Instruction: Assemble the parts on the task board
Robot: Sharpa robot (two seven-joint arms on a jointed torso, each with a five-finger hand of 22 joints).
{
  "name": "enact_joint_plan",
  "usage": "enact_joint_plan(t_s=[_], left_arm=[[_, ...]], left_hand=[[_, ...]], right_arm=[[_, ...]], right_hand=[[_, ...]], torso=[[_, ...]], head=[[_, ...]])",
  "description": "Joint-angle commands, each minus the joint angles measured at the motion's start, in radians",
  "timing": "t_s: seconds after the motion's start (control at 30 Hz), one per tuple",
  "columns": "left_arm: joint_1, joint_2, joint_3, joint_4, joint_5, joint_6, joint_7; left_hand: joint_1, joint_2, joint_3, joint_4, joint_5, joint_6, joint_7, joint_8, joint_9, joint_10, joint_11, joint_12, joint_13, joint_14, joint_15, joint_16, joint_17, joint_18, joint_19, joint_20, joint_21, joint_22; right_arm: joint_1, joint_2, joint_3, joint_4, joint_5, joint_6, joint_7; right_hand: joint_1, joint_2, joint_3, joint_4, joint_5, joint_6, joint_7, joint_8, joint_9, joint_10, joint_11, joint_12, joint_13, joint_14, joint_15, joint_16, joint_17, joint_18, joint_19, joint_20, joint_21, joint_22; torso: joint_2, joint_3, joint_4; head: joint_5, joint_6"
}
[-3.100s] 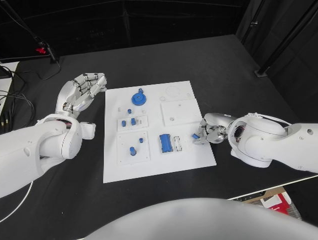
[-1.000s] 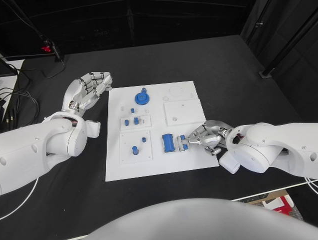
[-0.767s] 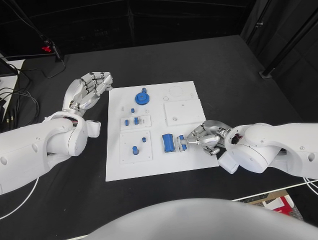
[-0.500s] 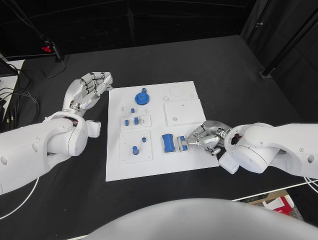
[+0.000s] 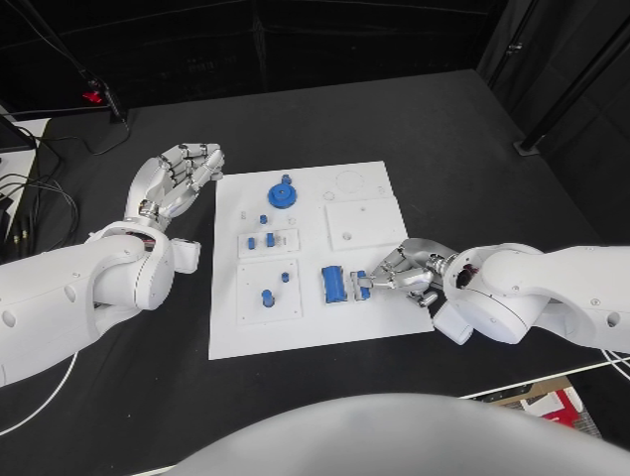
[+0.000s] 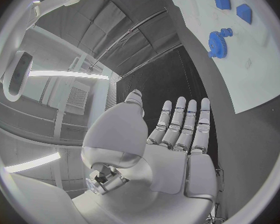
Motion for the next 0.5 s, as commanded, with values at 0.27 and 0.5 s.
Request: enact_joint_plan(t_s=[0.27, 0.5], left_arm=[[0.001, 0.001, 0.001, 0.001, 0.000, 0.009, 0.049], [0.001, 0.001, 0.001, 0.001, 0.000, 0.009, 0.049]], left_hand=[[0.003, 0.009, -0.006, 0.001, 0.008, -0.007, 0.127, 0.008, -0.002, -0.009, 0.000, 0.005, -0.001, -0.002, -0.003, 0.006, -0.003, 0.004, 0.003, 0.002, 0.006, -0.002], [0.003, 0.009, -0.006, 0.001, 0.008, -0.007, 0.127, 0.008, -0.002, -0.009, 0.000, 0.005, -0.001, -0.002, -0.003, 0.006, -0.003, 0.004, 0.003, 0.002, 0.006, -0.002]], right_arm=[[-0.001, 0.005, -0.001, 0.004, -0.098, 0.008, -0.015], [-0.001, 0.007, -0.001, 0.004, -0.139, 0.015, -0.012]], right_hand=[[-0.019, 0.000, -0.015, 0.016, -0.014, 0.010, -0.005, -0.008, 0.003, 0.104, -0.001, 0.000, 0.263, 0.106, -0.005, 0.002, 0.263, -0.007, 0.108, -0.006, 0.003, 0.263], [-0.020, -0.001, -0.017, 0.017, -0.016, 0.010, -0.005, -0.008, 0.004, 0.104, -0.001, 0.000, 0.263, 0.106, -0.006, 0.002, 0.263, -0.007, 0.108, -0.006, 0.003, 0.263]], torso=[[0.000, -0.0005, 0.0007], [0.000, -0.0003, 0.0005]], head=[[0.000, 0.000], [0.001, 0.000]])
